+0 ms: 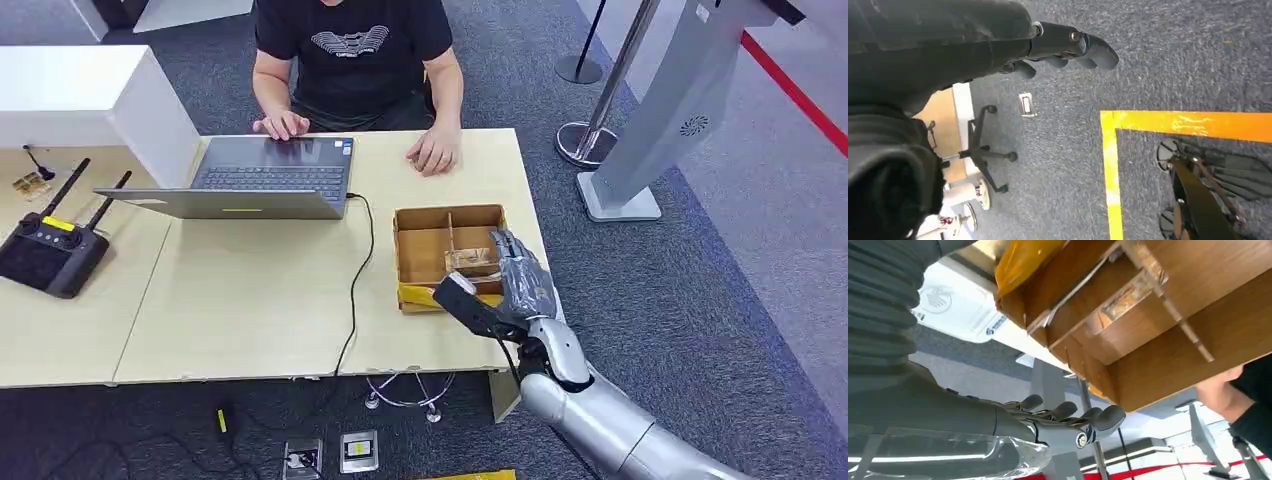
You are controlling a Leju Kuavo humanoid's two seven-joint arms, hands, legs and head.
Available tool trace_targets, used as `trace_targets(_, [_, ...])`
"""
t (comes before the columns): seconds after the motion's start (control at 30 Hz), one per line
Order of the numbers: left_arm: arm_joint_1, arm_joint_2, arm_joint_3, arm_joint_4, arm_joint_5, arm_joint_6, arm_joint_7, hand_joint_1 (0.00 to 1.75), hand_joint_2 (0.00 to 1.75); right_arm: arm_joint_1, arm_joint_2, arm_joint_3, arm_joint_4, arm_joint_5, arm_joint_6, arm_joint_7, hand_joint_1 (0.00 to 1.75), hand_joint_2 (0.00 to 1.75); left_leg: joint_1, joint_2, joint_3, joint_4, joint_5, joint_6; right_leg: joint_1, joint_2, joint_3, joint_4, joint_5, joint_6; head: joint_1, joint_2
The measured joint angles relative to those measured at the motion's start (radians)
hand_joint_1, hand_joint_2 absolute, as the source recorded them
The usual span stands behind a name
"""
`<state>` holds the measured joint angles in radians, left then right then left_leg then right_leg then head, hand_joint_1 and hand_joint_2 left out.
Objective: Pass the card to the sensor for recognition and then transmit it.
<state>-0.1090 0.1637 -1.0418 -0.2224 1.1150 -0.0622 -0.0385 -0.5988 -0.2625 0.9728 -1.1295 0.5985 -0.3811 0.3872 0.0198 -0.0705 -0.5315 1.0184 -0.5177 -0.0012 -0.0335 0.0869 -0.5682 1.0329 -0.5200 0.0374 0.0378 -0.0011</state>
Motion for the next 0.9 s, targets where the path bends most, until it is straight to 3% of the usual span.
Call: trace_targets(0.9, [0.004,0.000,0.018,0.001,0.036,0.000,-0.005,0.00,0.00,-0.013,0.008,0.000,0.089,0.039,-0.041,0.000,0.00,1.75,0.000,0.000,0.000,0.000,0.000,0.000,0.000,0.000,0.000,0.000,0.000,0.000,0.000,0.000])
